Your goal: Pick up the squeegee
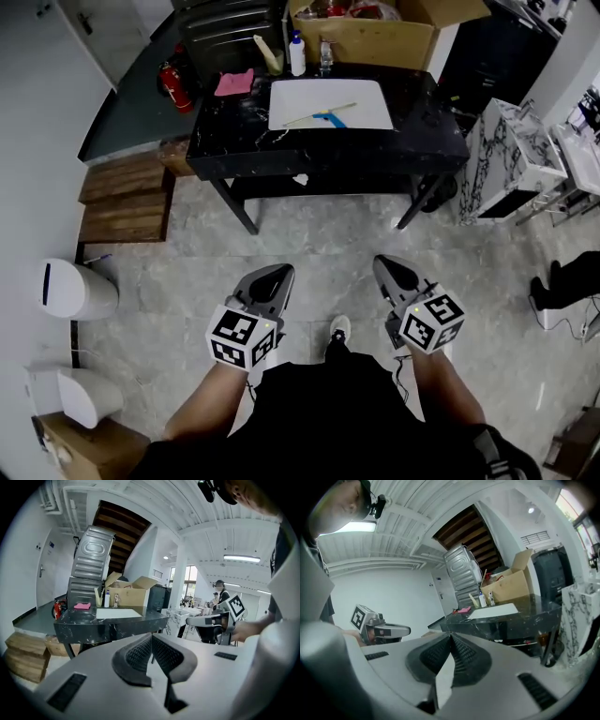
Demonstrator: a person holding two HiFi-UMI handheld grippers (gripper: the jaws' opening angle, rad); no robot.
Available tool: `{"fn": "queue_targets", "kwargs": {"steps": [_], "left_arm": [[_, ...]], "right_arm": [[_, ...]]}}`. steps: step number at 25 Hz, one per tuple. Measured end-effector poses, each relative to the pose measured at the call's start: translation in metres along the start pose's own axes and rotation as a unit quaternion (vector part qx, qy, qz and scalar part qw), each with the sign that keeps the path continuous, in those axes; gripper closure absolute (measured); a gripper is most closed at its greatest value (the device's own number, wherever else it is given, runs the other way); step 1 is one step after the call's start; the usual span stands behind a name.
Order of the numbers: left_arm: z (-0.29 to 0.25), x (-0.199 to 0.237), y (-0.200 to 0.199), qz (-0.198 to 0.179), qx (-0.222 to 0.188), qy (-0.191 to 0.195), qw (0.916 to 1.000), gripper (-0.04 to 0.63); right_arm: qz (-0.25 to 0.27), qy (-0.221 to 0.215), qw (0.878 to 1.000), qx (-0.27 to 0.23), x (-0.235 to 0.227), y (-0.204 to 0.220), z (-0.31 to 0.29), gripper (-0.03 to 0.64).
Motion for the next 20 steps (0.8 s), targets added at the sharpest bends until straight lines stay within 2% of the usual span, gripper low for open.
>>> {"fn": "queue_targets", "kwargs": {"steps": [11, 17, 20], "left_arm": [[-0.070, -0.002, -0.059, -0.020, -0.023, -0.029, 0.9991, 0.578], [-0.075, 0.001, -0.054, -0.031, -0.007, -0.035, 0.9989, 0.578], [-0.077, 0.012, -0.054, -0.006, -0.017, -0.044, 0.9989, 0.578]], "right_arm": [[0.019, -0.029, 0.999, -0.014, -0.078, -0.042, -0.015, 0.607], [0.044, -0.047, 0.998, 0.008, -0.082, -0.049, -0.029, 0.607], [0.034, -0.041, 0.998, 0.022, -0.086, -0.052, -0.033, 0.607]]}}
Point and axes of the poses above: the fingertips, and each gripper's own axes: z backward along the fingers, x to its left, y out of its underside, the point moved 6 cm from there along z, backward along the fingers, and after that the axes turned 8 degrees about x, right-handed, at the moved point
